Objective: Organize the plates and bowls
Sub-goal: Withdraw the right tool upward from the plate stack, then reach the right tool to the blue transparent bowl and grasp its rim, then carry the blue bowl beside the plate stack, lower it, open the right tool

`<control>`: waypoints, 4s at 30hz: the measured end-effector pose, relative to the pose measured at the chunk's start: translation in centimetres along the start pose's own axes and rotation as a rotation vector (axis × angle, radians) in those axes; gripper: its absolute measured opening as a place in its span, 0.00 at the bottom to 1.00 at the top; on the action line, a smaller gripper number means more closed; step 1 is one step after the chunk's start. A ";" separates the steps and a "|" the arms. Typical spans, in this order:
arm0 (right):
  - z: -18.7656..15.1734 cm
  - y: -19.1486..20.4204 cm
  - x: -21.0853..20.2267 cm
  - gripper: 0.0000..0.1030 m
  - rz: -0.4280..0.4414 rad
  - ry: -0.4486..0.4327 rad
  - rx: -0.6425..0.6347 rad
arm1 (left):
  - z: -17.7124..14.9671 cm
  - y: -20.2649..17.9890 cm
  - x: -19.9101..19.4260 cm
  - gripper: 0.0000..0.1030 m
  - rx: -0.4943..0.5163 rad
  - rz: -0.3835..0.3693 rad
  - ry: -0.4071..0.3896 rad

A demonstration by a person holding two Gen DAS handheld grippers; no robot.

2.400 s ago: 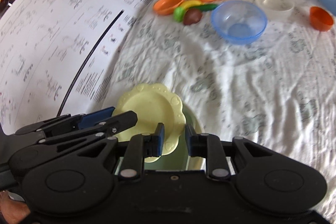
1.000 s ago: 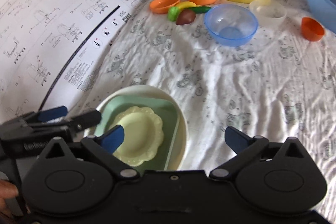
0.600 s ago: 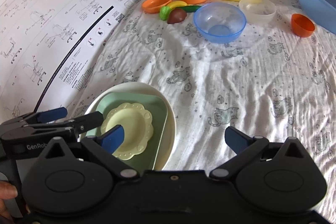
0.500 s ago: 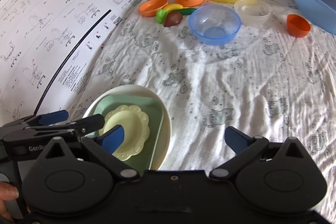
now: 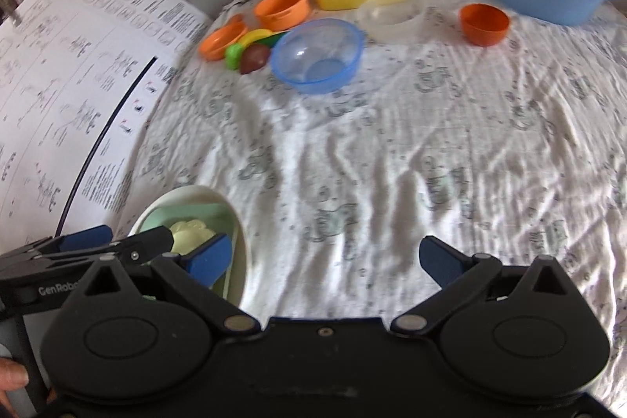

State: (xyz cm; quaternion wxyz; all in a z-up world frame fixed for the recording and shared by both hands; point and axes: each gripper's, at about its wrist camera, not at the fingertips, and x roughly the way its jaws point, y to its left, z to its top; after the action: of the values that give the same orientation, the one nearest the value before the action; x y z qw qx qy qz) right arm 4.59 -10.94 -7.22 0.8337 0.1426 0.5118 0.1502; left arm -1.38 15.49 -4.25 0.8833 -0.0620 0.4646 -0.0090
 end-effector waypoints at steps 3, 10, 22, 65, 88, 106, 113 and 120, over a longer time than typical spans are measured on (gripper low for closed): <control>0.0 -1.3 -0.1 1.00 -0.003 -0.003 0.026 | 0.3 -1.0 0.6 1.00 0.010 -0.005 0.012; 0.8 -4.3 0.1 1.00 -0.028 -0.019 0.095 | 2.0 -3.7 2.2 1.00 0.067 -0.014 0.007; 5.8 -7.4 1.9 1.00 -0.040 -0.073 0.188 | 7.7 -6.6 6.5 1.00 0.122 -0.004 -0.016; 14.3 -6.1 10.0 0.15 0.079 -0.045 0.199 | 13.5 -10.0 15.4 0.25 0.160 -0.038 0.063; 6.0 -8.9 -0.3 0.15 0.088 -0.079 0.219 | 5.7 -13.7 6.9 0.28 0.219 -0.125 0.122; 0.7 -9.7 -3.3 0.15 0.085 -0.041 0.207 | -0.4 -14.3 3.9 0.30 0.255 -0.157 0.177; 0.3 -9.6 -3.4 0.15 0.090 -0.029 0.200 | -1.5 -14.2 3.6 0.30 0.256 -0.160 0.184; -0.6 -10.0 -3.3 0.16 0.085 -0.011 0.203 | -2.3 -14.5 3.7 0.30 0.284 -0.153 0.187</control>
State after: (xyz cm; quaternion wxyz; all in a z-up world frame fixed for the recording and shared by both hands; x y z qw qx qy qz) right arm 3.65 -21.34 -8.74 0.8106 0.2487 0.5134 0.1320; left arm -0.54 0.55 -6.90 0.8329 0.0293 0.5326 -0.1476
